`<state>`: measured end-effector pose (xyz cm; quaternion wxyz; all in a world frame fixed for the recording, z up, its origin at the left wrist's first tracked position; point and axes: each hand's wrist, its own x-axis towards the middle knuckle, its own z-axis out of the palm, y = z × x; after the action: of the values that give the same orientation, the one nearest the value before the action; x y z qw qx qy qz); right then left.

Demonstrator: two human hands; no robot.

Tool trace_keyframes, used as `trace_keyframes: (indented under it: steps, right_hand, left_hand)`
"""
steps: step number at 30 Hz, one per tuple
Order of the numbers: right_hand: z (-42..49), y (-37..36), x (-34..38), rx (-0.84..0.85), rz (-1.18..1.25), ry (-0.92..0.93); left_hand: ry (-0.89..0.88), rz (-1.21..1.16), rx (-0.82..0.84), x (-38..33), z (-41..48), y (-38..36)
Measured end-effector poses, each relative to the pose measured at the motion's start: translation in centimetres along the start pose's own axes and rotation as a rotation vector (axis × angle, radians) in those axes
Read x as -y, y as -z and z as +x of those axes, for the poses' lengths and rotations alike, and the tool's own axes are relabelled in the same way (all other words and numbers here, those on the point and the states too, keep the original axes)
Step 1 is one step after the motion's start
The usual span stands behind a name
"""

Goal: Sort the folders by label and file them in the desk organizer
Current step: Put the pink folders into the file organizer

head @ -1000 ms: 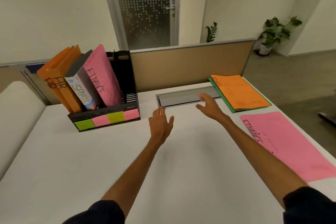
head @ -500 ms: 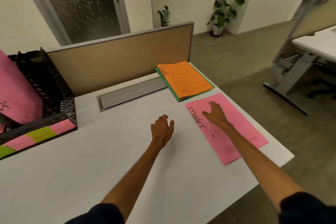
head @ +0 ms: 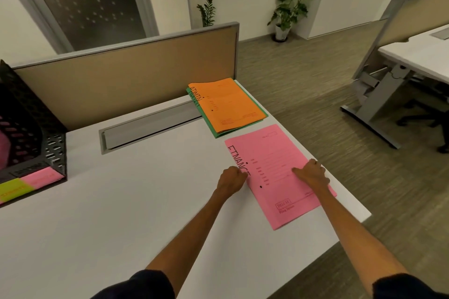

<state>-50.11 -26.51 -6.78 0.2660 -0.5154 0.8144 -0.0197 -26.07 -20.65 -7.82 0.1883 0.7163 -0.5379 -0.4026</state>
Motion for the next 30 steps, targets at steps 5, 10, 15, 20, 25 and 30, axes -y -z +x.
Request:
trace_keyframes:
  steps: [5,10,15,20,25,30]
  right_hand:
    - [1.1,0.4,0.7,-0.005,0.026,-0.062]
    - [0.9,-1.1,1.6,0.010,0.172,0.027]
    - [-1.0,-2.6,4.0,-0.136,0.208,0.063]
    - [-2.0,-2.3,5.3,-0.237,0.207,0.039]
    - [-4.4,-1.8,8.3,-0.324,0.268,0.087]
    - [-7.9,-2.8,13.1,-0.274,0.309,0.223]
  left_hand:
    - [0.123,-0.317,0.032,-0.1,1.0,0.4]
    - [0.148,-0.552,0.025,0.3,0.9,0.6]
    - [0.114,-0.744,-0.124,0.6,0.1,1.2]
    - [0.055,-0.785,-0.166,0.8,-1.1,2.1]
    - [-0.099,-0.734,-0.272,0.9,-2.9,4.8]
    - [-0.226,-0.642,-0.434,3.8,-5.8,9.6]
